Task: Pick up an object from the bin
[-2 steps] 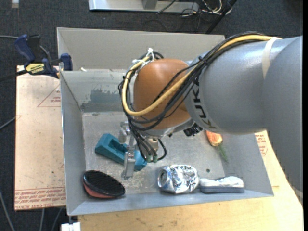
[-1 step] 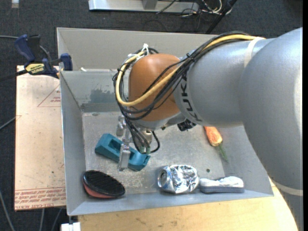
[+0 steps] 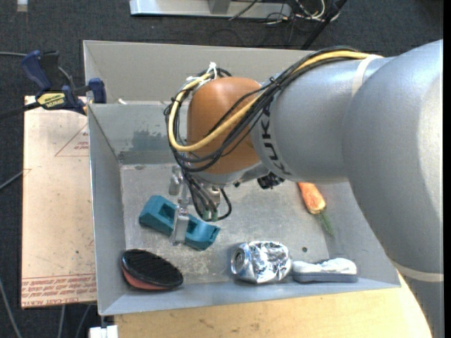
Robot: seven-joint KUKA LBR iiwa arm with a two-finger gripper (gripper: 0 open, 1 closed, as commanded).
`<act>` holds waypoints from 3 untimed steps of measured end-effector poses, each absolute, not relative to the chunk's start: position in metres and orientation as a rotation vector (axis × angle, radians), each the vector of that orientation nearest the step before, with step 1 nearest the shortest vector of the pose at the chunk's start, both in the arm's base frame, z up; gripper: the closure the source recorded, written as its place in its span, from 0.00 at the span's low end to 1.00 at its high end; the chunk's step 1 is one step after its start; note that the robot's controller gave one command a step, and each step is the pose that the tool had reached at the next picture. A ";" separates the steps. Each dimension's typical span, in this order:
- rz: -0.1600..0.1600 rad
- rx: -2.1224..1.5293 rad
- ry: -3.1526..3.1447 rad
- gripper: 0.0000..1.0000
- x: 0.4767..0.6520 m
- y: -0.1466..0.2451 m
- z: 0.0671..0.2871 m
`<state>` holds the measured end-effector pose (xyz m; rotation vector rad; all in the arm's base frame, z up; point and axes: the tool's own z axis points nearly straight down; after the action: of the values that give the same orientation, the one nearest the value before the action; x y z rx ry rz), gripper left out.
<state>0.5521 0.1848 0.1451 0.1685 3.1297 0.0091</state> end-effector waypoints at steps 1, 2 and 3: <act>0.004 -0.133 3.140 0.00 0.544 0.165 0.122; 0.013 0.086 3.133 1.00 0.579 0.147 0.070; 0.013 0.086 3.133 1.00 0.579 0.147 0.070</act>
Offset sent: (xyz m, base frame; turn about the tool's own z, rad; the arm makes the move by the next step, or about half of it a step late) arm 0.0269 -0.0390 -0.0751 -0.0524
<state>0.5788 0.1471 0.0696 0.0862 3.1334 0.0128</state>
